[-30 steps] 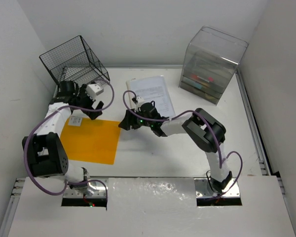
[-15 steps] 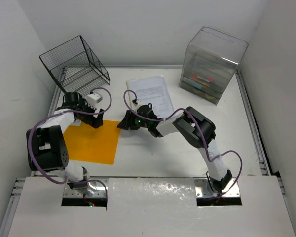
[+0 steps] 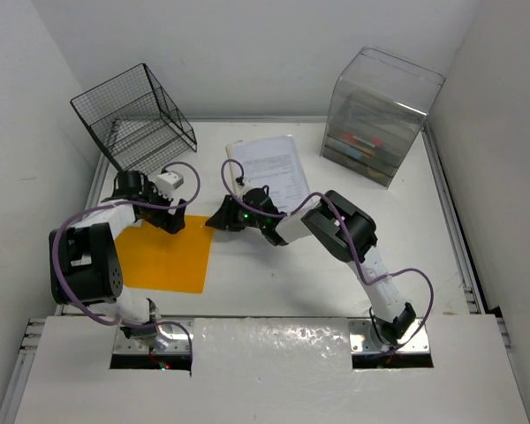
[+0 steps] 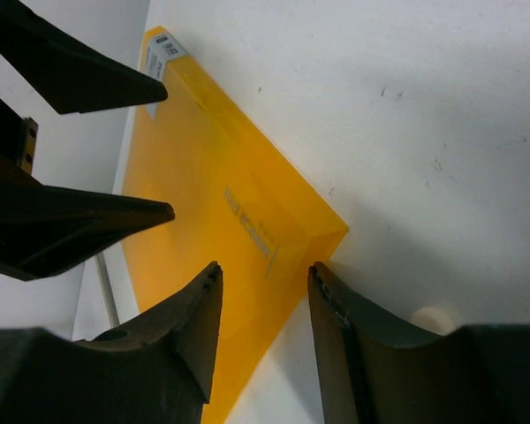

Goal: Organize the desk

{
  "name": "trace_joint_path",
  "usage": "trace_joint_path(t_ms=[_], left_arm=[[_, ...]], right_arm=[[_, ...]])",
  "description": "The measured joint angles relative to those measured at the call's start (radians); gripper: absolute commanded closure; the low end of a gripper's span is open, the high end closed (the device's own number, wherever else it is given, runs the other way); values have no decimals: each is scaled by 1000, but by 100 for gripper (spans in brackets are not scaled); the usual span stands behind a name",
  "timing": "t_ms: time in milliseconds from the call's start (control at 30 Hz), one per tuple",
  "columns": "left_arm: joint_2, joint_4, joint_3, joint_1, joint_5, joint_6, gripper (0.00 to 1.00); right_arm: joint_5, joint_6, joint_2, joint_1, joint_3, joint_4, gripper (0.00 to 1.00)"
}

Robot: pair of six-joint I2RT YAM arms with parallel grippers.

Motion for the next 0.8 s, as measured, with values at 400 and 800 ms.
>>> trace_joint_path(t_ms=[400,800], left_arm=[[47,39,-16,0,26,5,19],[60,69,-16,0,49,11,20]], right_arm=[[3,89,31,0,-28,98,66],[1,105,53,15,17,100,65]])
